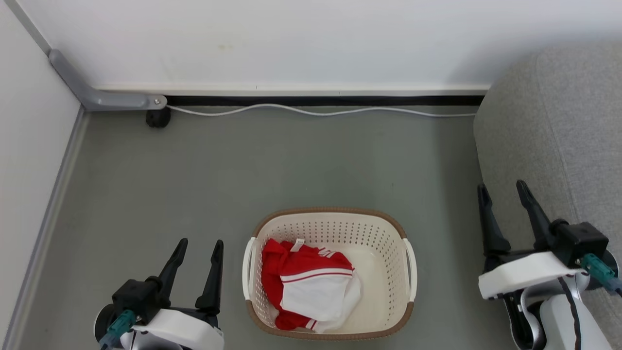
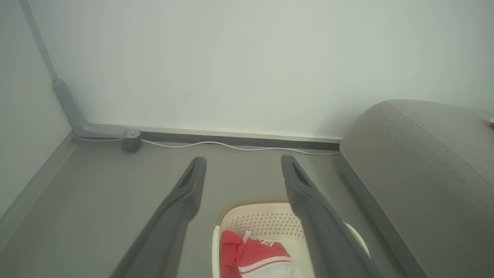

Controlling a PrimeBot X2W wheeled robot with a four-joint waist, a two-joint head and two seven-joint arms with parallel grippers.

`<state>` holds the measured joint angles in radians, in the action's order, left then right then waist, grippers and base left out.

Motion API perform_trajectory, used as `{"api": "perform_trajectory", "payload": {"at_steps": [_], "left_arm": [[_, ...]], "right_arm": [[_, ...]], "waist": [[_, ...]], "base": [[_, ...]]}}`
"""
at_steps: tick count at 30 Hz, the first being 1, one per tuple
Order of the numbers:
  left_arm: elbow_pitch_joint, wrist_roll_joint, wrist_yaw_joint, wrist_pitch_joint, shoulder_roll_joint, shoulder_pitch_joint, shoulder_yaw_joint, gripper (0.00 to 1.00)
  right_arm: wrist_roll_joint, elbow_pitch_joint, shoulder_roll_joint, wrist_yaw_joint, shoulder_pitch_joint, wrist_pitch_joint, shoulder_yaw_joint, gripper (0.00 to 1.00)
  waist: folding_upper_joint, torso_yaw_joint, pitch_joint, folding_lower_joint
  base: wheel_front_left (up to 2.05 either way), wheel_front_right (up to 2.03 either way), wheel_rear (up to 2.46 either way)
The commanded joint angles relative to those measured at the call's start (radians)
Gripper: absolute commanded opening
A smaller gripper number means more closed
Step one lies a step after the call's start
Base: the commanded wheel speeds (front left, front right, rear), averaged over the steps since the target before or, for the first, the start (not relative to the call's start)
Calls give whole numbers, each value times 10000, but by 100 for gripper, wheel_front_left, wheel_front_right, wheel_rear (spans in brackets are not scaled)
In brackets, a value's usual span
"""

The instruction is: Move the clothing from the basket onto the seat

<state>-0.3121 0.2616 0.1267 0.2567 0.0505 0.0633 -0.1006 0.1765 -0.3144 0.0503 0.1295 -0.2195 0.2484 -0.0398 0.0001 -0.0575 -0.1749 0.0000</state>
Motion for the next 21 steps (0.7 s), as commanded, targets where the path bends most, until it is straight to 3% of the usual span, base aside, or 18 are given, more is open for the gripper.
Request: {"api": "perform_trajectory", "payload": {"at_steps": [1, 13, 21], "left_arm": [[136, 163, 40, 51, 84, 466, 202, 100], [-854, 631, 40, 51, 91, 2174, -724, 100], [-2230, 984, 40, 51, 193, 3762, -2386, 100]], "right_arm": [[-67, 342, 1, 12, -467, 133, -275, 100], [-356, 759, 0, 12, -2183, 134, -833, 100], [-448, 937, 0, 12, -3044, 134, -968, 100]], "waist": [[-1, 94, -516, 0], [-1, 612, -3223, 0], [-1, 821, -4687, 0]], "base": [[0, 0, 0], [0, 0, 0], [0, 0, 0]]}}
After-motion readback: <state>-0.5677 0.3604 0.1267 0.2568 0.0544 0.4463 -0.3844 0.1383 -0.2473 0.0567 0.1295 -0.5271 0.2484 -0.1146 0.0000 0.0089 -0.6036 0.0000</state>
